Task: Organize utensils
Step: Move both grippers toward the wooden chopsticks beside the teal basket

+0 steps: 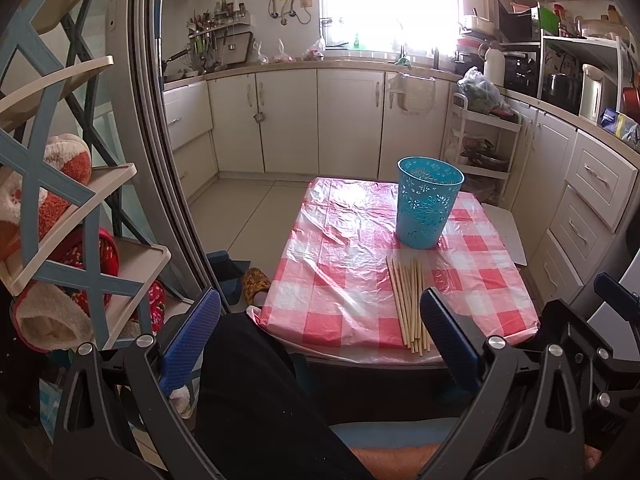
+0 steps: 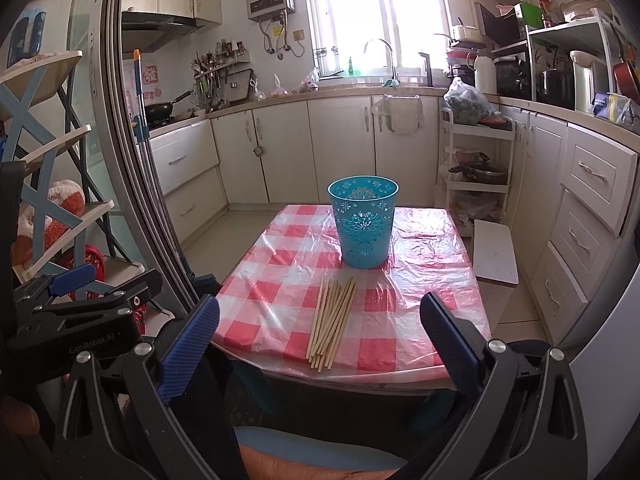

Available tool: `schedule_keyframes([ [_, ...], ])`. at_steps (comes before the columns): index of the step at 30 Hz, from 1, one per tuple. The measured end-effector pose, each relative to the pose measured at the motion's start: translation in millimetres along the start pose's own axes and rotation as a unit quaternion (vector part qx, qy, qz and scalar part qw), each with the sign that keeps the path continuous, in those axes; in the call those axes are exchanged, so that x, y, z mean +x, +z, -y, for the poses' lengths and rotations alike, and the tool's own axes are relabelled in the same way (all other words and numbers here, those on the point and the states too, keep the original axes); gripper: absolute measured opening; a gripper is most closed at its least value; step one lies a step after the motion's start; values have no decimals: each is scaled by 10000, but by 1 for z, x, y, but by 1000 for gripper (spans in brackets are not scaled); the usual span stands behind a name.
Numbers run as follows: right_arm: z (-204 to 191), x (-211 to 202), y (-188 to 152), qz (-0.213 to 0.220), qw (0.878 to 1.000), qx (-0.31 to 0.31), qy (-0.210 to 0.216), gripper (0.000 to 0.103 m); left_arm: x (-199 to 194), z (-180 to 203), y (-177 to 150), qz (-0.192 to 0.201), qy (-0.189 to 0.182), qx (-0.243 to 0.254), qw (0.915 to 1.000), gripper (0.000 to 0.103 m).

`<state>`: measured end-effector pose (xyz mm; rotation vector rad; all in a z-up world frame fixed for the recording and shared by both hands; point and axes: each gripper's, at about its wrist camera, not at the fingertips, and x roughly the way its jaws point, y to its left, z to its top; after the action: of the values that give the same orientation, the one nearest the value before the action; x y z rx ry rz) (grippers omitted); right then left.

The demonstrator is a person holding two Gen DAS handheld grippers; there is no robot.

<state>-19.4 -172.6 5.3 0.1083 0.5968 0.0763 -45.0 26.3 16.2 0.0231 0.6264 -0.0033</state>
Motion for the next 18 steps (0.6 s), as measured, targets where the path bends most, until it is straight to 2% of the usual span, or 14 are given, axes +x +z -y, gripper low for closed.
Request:
schedule_keyframes([
  [18,0,0,-1,5,10000,1,-1,96,0,1,-1,-3,-1,-7,10000,96],
])
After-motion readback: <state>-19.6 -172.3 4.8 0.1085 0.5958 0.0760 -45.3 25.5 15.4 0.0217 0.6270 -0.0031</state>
